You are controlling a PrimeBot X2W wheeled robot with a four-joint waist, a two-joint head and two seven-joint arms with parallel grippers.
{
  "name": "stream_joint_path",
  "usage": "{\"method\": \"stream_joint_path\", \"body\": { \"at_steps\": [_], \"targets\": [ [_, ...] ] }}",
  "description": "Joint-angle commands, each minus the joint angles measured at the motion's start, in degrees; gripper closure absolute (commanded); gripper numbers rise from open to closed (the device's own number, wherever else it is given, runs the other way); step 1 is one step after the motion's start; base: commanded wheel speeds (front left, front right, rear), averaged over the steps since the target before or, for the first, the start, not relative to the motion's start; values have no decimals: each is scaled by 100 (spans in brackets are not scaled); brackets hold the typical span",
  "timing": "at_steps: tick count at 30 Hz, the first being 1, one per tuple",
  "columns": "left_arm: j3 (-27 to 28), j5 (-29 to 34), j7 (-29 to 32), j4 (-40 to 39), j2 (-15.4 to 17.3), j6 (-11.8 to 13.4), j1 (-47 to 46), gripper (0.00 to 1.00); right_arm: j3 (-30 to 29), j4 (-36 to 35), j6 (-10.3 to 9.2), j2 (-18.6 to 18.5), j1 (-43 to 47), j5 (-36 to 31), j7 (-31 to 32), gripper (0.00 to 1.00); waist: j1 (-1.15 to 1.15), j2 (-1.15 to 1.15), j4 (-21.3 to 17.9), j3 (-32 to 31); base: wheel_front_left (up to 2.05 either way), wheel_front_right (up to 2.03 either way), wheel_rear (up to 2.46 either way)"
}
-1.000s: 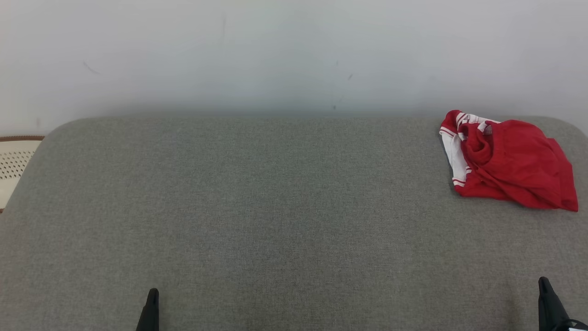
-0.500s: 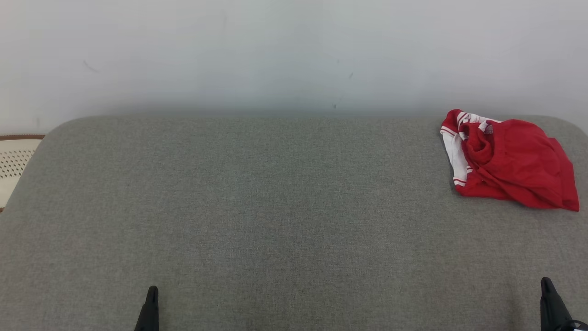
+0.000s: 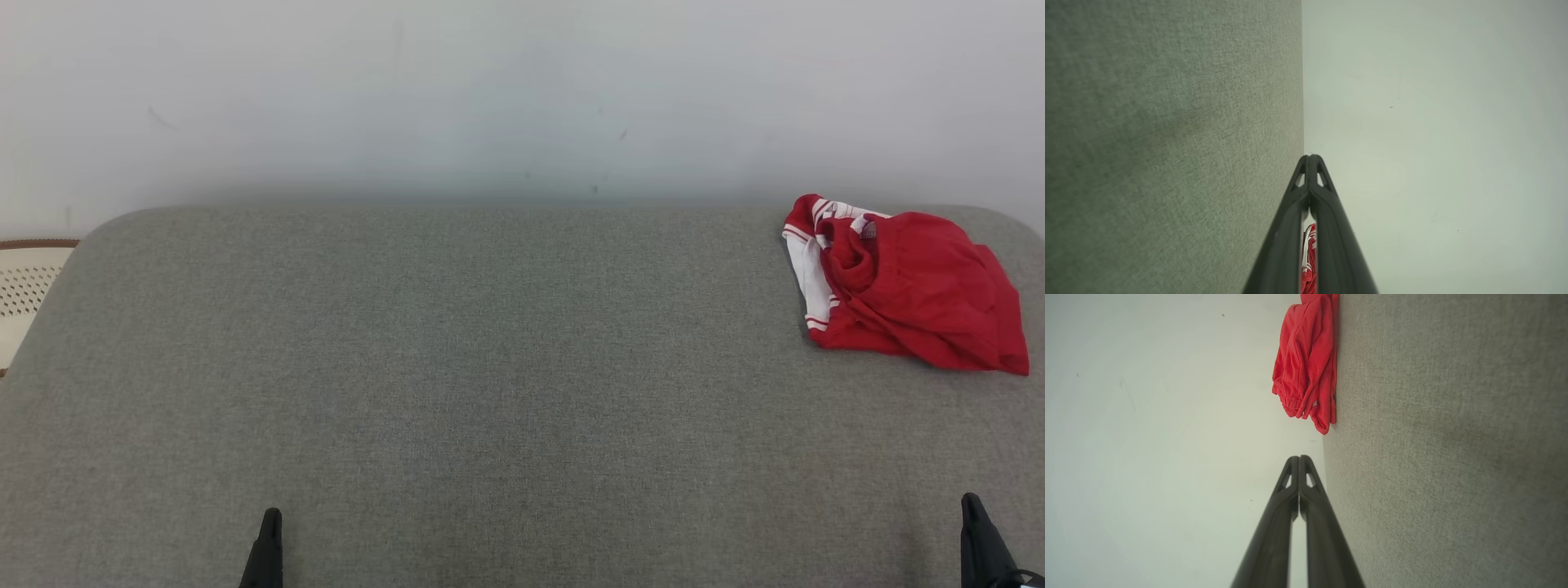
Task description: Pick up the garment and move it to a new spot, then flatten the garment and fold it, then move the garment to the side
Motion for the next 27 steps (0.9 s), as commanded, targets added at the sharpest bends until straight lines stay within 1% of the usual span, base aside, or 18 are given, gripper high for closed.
{"method": "stream_joint_path", "body": {
  "at_steps": [1, 27],
  "targets": [
    [11, -21, 20, 25, 0, -15, -27, 100, -13, -3, 2, 9, -51, -31, 37, 100, 0, 0, 0, 0, 0, 0, 0],
    [16, -14, 14, 24, -4, -15, -27, 100, -66, 3, 2, 51, -67, -63, 81, 100, 0, 0, 0, 0, 0, 0, 0]
  ]
}}
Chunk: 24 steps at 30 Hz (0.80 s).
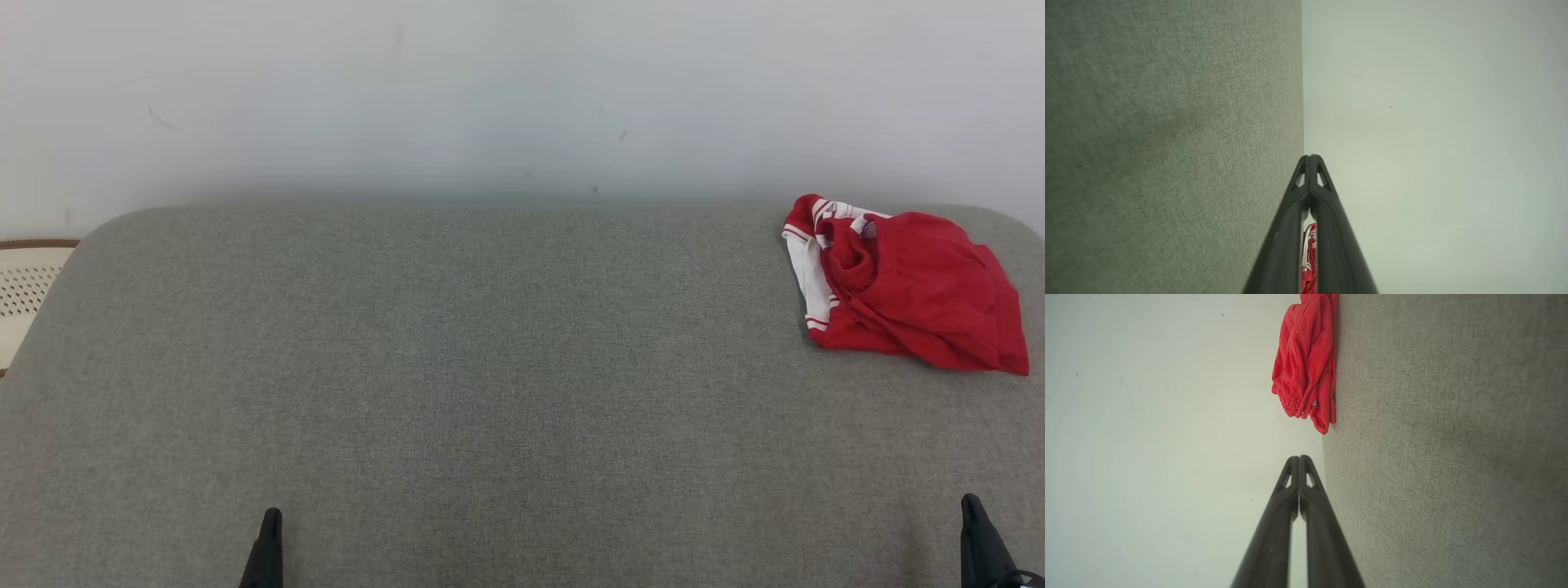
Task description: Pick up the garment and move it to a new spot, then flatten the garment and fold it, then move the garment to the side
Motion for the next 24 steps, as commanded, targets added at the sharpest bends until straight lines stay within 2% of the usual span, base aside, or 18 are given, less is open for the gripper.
{"method": "stream_joint_path", "body": {
  "at_steps": [1, 24],
  "targets": [
    [9, -14, -3, 22, -1, -15, -27, 100, -15, 1, 2, 17, -60, -12, 35, 100, 0, 0, 0, 0, 0, 0, 0],
    [11, -11, 0, 22, -3, -15, -26, 100, -44, 4, 2, 38, -64, -41, 50, 100, 0, 0, 0, 0, 0, 0, 0]
  ]
}}
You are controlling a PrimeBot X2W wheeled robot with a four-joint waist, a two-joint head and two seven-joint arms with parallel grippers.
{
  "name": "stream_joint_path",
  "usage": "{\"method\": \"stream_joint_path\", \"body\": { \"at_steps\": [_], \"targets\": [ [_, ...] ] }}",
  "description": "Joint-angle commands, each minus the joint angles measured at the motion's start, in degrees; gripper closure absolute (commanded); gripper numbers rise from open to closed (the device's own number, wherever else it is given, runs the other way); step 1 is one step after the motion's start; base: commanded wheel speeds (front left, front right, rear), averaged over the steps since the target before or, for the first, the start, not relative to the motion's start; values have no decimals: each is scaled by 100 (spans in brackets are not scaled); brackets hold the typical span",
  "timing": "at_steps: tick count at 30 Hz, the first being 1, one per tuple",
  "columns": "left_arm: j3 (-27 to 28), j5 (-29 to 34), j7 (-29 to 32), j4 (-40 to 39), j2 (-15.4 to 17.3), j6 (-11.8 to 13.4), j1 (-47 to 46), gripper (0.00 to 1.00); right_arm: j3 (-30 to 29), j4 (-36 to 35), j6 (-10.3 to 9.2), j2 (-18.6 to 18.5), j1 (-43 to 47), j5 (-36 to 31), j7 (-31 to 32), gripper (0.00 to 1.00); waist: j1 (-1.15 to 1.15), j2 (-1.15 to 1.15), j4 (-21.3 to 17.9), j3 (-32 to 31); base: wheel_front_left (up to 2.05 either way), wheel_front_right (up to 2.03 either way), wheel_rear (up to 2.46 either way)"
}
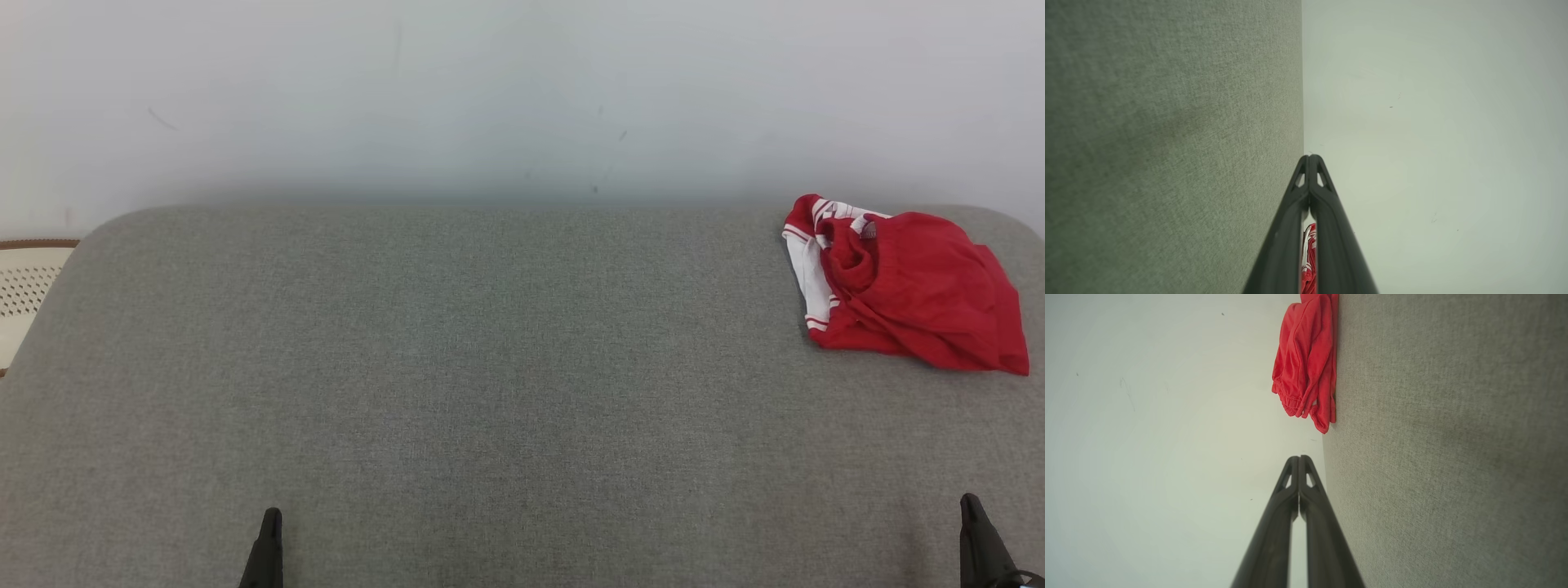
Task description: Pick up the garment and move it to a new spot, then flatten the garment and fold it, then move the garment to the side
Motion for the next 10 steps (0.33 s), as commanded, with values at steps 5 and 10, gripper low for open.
{"method": "stream_joint_path", "body": {
  "at_steps": [5, 10],
  "targets": [
    [8, -10, 1, 22, -2, -15, -25, 100, -16, 3, 2, 14, -54, -26, 17, 100, 0, 0, 0, 0, 0, 0, 0],
    [9, -10, 1, 22, -3, -15, -25, 100, -21, 4, 2, 19, -54, -22, 24, 100, 0, 0, 0, 0, 0, 0, 0]
  ]
}}
